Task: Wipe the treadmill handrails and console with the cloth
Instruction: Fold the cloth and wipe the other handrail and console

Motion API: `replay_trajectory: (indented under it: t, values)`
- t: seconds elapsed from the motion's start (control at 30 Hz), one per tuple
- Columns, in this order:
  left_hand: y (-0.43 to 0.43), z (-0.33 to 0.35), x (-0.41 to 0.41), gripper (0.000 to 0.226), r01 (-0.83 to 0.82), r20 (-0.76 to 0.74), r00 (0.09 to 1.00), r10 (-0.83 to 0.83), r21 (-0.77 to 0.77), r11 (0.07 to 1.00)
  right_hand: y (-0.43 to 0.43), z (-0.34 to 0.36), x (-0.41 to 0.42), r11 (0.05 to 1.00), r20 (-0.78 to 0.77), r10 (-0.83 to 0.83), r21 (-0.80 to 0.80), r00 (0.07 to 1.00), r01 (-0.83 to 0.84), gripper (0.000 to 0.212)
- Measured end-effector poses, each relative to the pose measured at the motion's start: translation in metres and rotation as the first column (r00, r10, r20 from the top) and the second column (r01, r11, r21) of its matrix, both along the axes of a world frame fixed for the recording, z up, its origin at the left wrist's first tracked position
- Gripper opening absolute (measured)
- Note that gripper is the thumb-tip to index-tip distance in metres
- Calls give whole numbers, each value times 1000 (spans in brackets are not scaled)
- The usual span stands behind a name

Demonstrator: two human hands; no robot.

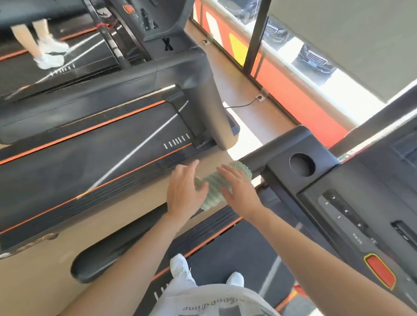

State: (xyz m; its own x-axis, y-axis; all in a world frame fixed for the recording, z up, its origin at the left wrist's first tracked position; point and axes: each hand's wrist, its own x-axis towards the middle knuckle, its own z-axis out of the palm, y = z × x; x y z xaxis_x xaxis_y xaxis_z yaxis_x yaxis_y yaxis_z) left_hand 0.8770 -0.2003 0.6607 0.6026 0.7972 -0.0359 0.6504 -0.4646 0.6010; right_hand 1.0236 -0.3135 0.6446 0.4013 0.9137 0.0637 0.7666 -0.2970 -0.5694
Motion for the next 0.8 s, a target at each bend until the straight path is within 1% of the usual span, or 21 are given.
replay_trajectory:
  t: [0.03,0.07,0.1,0.17,0.27,0.37,0.47,0.57,0.67,0.8]
  values:
    - [-1,-6,1,73,143,-22,990,-142,9,990,-3,-7,1,998,49,61,-14,997,-61,58]
    - [-3,-11,2,76,265,-76,961,-265,-2,964,-5,-13,3,994,88,108,-40,990,-105,59]
    - [-3,-17,3,78,355,-140,925,-353,-4,935,-7,-17,6,990,117,133,-63,984,-126,58]
    - [-3,-29,6,78,448,-242,872,-425,45,893,-9,-20,11,990,162,127,-79,978,-116,52]
    - [-4,-38,13,77,481,-310,848,-429,112,870,-10,-20,17,991,209,93,-112,973,-71,46]
    - [0,-41,27,79,514,-334,828,-450,136,847,-10,-19,28,980,224,87,-192,971,-44,50]
    - [3,-38,51,81,568,-384,787,-482,149,809,-10,-16,50,966,223,84,-259,971,-24,55]
    - [6,-34,80,84,610,-415,747,-519,115,784,-12,-12,78,937,235,108,-349,966,-20,61]
    - [6,-31,111,84,631,-418,722,-551,74,772,-18,-11,110,909,314,142,-416,939,1,63]
    - [2,-31,157,84,671,-390,696,-603,54,739,-30,-8,148,901,369,82,-425,926,90,64]
